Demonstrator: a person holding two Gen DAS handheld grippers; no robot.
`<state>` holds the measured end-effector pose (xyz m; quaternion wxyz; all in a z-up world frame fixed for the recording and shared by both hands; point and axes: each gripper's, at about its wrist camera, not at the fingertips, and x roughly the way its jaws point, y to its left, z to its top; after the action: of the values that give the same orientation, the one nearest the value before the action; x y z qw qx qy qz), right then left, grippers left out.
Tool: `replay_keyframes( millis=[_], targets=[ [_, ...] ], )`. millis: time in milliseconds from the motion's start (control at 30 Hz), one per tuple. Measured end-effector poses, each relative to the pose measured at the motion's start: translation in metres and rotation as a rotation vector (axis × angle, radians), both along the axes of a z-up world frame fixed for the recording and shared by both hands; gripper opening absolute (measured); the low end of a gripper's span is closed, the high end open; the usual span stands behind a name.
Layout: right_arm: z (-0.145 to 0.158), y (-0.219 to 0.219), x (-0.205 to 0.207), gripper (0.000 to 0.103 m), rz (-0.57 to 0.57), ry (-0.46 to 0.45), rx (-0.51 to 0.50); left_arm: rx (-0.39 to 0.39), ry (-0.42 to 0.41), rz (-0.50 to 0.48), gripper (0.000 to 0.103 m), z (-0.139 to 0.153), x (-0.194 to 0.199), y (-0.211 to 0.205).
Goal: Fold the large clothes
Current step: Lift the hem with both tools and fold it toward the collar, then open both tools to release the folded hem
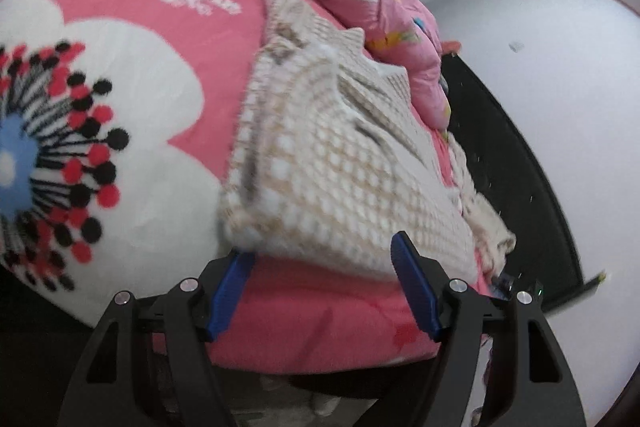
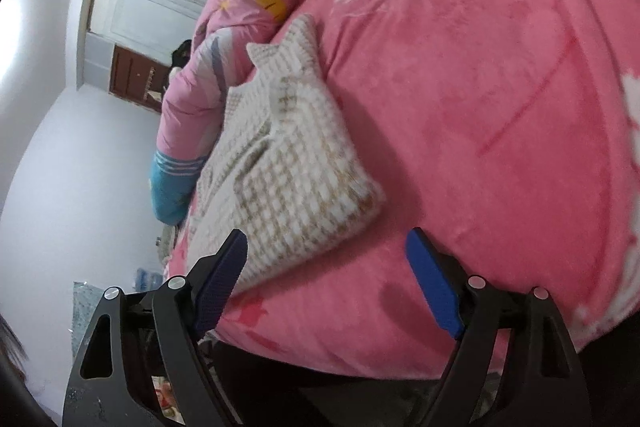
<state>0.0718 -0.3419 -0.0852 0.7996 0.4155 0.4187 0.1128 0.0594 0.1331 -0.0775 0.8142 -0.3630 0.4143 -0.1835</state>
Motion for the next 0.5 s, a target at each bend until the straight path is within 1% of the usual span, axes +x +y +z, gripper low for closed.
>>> replay_keyframes(
  millis=[67,133,267,333,400,433,500],
  targets=[
    [-0.001,0.002,0.006,0.073,0.003,0.014,-0.017,-0.048,-0.005,0.030,0.068,-0.004,0.005,0.004],
    [-0.002,0.003,0.013,0.070,-0.001,0.032,-0.027,-0.070,-0.016,0.056,0.067,-0.005,0.008,0.005],
    [-0.004,0.003,0.021,0.062,-0.031,0.046,-0.020,-0.073,-0.036,0.092,0.067,-0.006,0.011,0.002],
    [-0.007,0.005,0.028,0.057,-0.051,0.062,-0.031,-0.059,-0.045,0.105,0.066,-0.006,0.013,0.000],
    [-0.008,0.010,0.034,0.048,-0.061,0.067,-0.063,-0.010,-0.048,0.120,0.058,-0.003,0.014,-0.004],
    [-0.007,0.014,0.038,0.046,-0.065,0.071,-0.097,0.020,-0.042,0.124,0.055,-0.002,0.016,-0.006],
    [-0.003,0.022,0.044,0.034,-0.052,0.071,-0.171,0.086,-0.037,0.130,0.038,0.003,0.019,-0.010]
  ],
)
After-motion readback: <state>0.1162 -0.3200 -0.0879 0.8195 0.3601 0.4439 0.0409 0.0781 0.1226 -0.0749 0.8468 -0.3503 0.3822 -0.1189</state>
